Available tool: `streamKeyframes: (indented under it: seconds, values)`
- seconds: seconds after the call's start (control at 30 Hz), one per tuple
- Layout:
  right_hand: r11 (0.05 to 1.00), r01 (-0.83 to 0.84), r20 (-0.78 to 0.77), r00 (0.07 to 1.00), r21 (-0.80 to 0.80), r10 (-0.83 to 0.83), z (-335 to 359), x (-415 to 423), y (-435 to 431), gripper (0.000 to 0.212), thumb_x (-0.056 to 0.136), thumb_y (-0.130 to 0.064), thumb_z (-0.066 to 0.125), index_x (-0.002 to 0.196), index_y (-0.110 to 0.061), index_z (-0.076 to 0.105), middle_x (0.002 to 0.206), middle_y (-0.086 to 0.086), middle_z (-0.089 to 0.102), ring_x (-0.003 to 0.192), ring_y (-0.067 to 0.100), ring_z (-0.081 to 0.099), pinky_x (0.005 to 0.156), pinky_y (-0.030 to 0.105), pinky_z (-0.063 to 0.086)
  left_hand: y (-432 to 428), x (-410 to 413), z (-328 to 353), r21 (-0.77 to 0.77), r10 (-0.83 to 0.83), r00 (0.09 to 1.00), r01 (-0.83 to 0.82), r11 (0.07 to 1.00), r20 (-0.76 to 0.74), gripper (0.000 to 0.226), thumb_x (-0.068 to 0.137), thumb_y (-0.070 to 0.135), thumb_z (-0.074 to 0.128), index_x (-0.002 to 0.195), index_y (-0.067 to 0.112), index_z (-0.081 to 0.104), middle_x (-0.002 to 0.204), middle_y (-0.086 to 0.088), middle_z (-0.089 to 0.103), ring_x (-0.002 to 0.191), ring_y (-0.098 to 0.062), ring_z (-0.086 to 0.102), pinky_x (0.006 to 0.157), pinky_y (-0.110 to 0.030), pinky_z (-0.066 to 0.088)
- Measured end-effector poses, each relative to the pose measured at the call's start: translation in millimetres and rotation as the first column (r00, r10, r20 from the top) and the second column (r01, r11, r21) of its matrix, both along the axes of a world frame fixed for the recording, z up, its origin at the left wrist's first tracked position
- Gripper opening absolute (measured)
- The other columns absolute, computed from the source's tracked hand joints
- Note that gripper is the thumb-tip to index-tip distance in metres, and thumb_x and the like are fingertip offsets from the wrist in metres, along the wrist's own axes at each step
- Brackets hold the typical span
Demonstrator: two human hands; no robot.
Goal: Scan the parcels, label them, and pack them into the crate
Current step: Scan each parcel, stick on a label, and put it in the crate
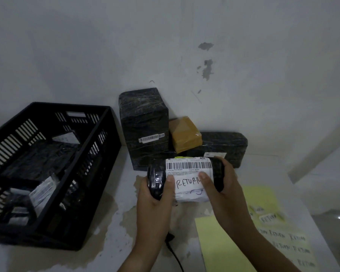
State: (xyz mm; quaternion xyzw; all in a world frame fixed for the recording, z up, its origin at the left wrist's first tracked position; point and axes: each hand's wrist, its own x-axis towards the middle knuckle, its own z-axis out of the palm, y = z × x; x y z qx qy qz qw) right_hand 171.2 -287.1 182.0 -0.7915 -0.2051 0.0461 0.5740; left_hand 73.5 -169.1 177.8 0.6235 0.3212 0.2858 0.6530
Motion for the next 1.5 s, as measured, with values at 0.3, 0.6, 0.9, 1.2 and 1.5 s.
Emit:
streamKeyframes:
  seconds: [0.3, 0.6, 0.9, 1.2, 1.5]
  values:
    - [0.998, -0.055, -0.034, 0.998, 0.009, 0.055, 3.9, 30.8, -40.4, 0.049, 0.084, -0.037, 0.072, 0.127, -0.040, 0.047, 0.103, -0.040, 0.060, 0.094, -0.016, 0.060, 0.069, 0.003, 0.046, -35.1, 25.1, -3.8, 0.095, -0.053, 0.998, 0.057, 0.994, -0.044, 0.032, 0.087, 0.028, 0.077, 0.114, 0.028, 0.059, 0.101, 0.024, 0.073, 0.090, 0.004, 0.070, 0.073, -0.014, 0.055]
    - [0.970, -0.232, -0.195, 0.951, 0.074, 0.242, -12.2, 48.6, -34.8, 0.049, 0.093, -0.054, 0.039, 0.142, -0.045, 0.038, 0.128, -0.030, 0.053, 0.119, -0.002, 0.054, 0.098, 0.037, 0.051, -18.2, 9.7, -21.7, 0.014, -0.003, 0.998, 0.004, 1.000, -0.059, 0.052, 0.098, 0.064, 0.040, 0.128, 0.029, 0.062, 0.120, 0.006, 0.072, 0.116, -0.017, 0.067, 0.105, -0.054, 0.049]
    - [0.944, -0.139, -0.460, 0.845, 0.300, 0.271, -8.9, 20.1, 46.4, 0.028, 0.104, -0.029, 0.044, 0.119, -0.051, 0.053, 0.119, -0.020, 0.064, 0.109, 0.009, 0.064, 0.090, 0.045, 0.056, 80.1, -58.2, 3.7, 0.356, 0.045, 0.994, -0.006, 0.935, -0.101, 0.039, 0.105, 0.050, 0.041, 0.134, 0.030, 0.057, 0.116, 0.017, 0.069, 0.107, -0.005, 0.067, 0.086, -0.022, 0.052]
    - [0.929, -0.251, -0.465, 0.811, 0.272, 0.355, 2.6, -27.6, 219.5, 0.023, 0.099, -0.020, 0.052, 0.118, -0.029, 0.061, 0.110, -0.004, 0.073, 0.101, 0.015, 0.070, 0.087, 0.038, 0.054, 312.0, -214.9, -13.3, 0.769, 0.228, 0.879, 0.210, 0.604, -0.419, 0.036, 0.100, 0.054, 0.042, 0.115, 0.031, 0.065, 0.107, 0.021, 0.064, 0.095, 0.001, 0.063, 0.078, -0.029, 0.054]
    - [0.819, -0.571, -0.343, 0.781, -0.054, 0.522, -10.0, -88.2, 395.4, 0.027, 0.093, -0.021, 0.065, 0.113, -0.025, 0.048, 0.101, -0.002, 0.068, 0.083, 0.018, 0.070, 0.073, 0.041, 0.060, 409.6, -303.7, -77.4, 0.840, 0.354, 0.764, 0.457, 0.294, -0.539, 0.045, 0.097, 0.062, 0.044, 0.085, 0.021, 0.058, 0.084, 0.007, 0.049, 0.080, -0.015, 0.045, 0.091, -0.033, 0.033]
